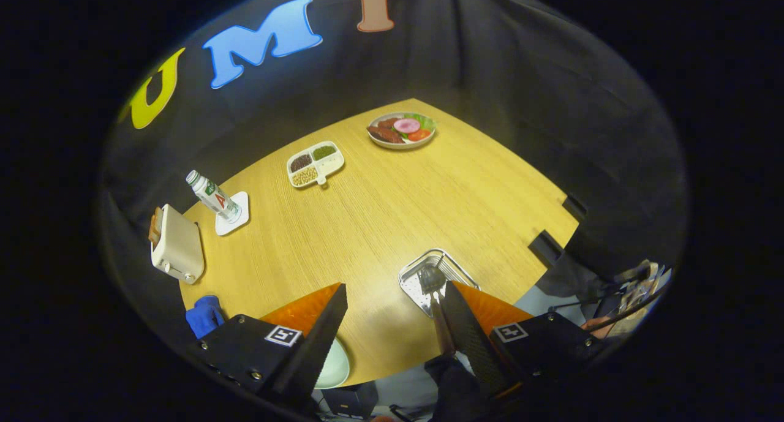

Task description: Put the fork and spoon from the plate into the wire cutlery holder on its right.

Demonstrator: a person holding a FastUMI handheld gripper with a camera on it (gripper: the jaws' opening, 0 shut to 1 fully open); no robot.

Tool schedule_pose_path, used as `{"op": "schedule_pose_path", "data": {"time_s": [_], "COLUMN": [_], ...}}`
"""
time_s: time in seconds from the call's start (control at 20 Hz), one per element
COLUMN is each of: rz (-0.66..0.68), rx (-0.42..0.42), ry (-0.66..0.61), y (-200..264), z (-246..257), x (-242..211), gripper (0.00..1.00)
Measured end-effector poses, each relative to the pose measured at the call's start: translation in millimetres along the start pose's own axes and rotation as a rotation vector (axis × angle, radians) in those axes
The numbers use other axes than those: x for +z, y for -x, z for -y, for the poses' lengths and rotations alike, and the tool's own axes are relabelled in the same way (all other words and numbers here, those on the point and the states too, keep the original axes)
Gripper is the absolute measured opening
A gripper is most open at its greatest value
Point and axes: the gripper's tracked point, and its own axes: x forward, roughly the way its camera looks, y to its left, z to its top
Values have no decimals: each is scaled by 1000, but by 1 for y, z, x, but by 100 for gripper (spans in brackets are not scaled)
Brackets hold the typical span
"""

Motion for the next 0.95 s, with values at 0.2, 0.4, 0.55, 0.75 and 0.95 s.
{"op": "schedule_pose_path", "data": {"time_s": [0.2, 0.4, 0.55, 0.75, 0.95], "rz": [243, 438, 552, 663, 721], "rx": [66, 138, 181, 242, 276], "ry": [50, 105, 167, 212, 238], "y": [25, 53, 78, 105, 120], "z": [-12, -25, -37, -53, -60], "x": [52, 92, 116, 141, 155], "gripper": [98, 98, 97, 98, 97]}}
